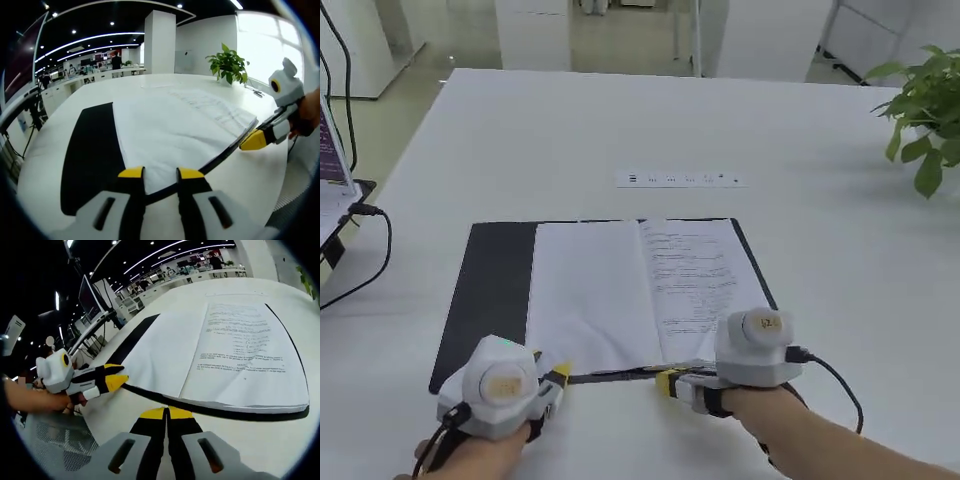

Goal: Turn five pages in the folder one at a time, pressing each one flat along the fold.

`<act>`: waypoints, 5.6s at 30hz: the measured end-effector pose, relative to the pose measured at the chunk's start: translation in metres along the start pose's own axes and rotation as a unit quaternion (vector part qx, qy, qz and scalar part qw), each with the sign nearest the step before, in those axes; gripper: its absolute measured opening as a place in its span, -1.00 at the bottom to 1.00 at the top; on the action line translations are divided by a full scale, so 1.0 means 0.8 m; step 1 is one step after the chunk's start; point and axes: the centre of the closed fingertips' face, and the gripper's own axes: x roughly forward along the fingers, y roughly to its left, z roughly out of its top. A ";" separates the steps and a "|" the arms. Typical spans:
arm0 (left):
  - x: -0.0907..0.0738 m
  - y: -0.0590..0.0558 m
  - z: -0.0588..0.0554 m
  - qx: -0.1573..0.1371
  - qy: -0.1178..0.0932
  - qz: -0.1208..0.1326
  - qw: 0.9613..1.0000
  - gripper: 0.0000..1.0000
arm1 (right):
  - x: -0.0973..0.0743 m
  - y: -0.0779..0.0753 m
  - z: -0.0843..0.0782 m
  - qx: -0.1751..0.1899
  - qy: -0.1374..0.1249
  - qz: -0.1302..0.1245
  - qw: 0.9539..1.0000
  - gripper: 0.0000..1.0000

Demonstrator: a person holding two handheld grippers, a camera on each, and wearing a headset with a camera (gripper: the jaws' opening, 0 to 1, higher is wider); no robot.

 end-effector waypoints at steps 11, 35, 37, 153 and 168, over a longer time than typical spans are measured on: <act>-0.001 -0.001 0.005 -0.057 0.014 -0.008 0.998 -0.52 | -0.062 0.022 0.015 0.058 -0.079 -0.016 0.995 -1.00; -0.136 -0.007 0.082 -0.128 0.010 -0.027 0.991 0.33 | -0.195 -0.030 0.092 -0.003 -0.196 -0.149 0.969 -0.40; -0.148 -0.008 0.084 -0.119 0.013 -0.021 0.993 0.39 | -0.196 -0.032 0.089 -0.018 -0.197 -0.151 0.969 -0.29; 0.141 -0.261 0.096 0.059 0.052 -0.113 0.990 0.44 | -0.249 -0.071 0.071 -0.036 -0.228 -0.138 0.963 0.82; 0.158 -0.267 0.079 0.078 0.020 -0.097 0.992 0.30 | -0.248 -0.083 0.067 -0.018 -0.231 -0.139 0.963 0.76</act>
